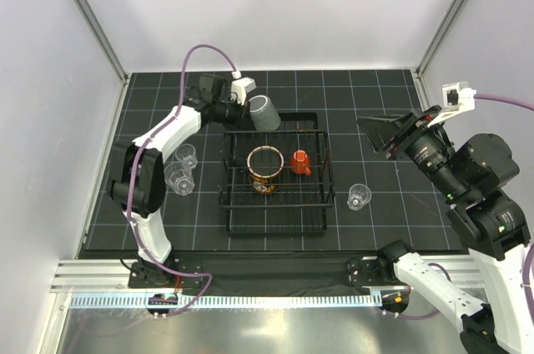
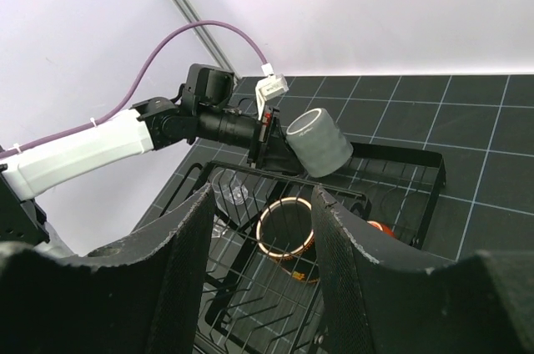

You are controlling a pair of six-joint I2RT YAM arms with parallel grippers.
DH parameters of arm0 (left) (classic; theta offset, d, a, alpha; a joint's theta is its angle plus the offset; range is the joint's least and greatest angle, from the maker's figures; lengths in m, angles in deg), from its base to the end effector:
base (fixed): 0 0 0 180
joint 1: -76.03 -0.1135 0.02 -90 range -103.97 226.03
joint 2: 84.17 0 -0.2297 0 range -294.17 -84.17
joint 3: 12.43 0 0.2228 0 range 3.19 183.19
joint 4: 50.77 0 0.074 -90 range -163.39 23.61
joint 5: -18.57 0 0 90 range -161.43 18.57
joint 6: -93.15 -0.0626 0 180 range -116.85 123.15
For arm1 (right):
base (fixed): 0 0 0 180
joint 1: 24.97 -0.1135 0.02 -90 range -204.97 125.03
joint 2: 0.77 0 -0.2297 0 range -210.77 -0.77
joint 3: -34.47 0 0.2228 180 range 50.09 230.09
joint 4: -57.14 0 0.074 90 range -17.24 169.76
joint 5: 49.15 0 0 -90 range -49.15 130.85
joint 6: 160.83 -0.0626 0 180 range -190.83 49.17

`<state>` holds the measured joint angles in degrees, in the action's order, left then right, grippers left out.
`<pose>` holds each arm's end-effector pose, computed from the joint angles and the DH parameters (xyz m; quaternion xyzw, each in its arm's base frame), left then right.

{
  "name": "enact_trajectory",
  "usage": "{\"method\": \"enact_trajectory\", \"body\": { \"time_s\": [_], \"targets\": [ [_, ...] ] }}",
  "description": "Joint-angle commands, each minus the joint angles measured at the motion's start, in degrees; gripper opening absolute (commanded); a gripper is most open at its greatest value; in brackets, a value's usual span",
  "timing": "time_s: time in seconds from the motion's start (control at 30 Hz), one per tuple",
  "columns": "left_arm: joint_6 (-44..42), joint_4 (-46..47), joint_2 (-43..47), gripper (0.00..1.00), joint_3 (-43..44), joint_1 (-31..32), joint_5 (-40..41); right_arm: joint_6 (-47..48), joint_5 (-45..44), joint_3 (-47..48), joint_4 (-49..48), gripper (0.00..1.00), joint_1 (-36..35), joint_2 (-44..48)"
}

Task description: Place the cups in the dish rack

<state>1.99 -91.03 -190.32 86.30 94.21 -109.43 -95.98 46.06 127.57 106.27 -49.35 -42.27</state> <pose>0.3565 -0.1576 0.2142 0.2640 0.8495 -0.3508 0.2926 0.1093 0.0558 0.4462 -0.0282 0.6912 0.3308 0.6419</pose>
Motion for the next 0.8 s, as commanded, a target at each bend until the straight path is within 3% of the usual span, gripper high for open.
{"method": "enact_trajectory", "body": {
  "time_s": [0.0,0.17,0.63,0.7,0.73,0.77],
  "targets": [
    [-3.84,2.15,0.50,0.00,0.91,2.30,4.07,0.80,-0.64,-0.48,-0.56,0.52,-0.32,0.10],
    [-3.23,2.14,-0.90,0.00,0.38,3.88,11.54,1.07,-1.52,-0.74,-0.29,0.52,-0.31,0.98],
    [-4.10,-0.58,-4.42,0.00,0.74,3.97,14.26,1.06,-1.26,-0.04,0.50,0.52,-0.23,0.98],
    [-4.19,-0.76,-4.42,0.05,0.56,4.06,14.97,0.89,-1.08,-0.13,0.32,0.52,-0.32,0.98],
    [-4.10,-0.76,-4.24,0.15,0.30,4.15,15.84,0.89,-0.91,-0.30,0.23,0.52,-0.32,0.98],
    [-4.10,-0.76,-4.16,0.17,0.12,4.32,16.02,0.80,-0.91,-0.30,0.15,0.52,-0.23,0.98]
  ]
}}
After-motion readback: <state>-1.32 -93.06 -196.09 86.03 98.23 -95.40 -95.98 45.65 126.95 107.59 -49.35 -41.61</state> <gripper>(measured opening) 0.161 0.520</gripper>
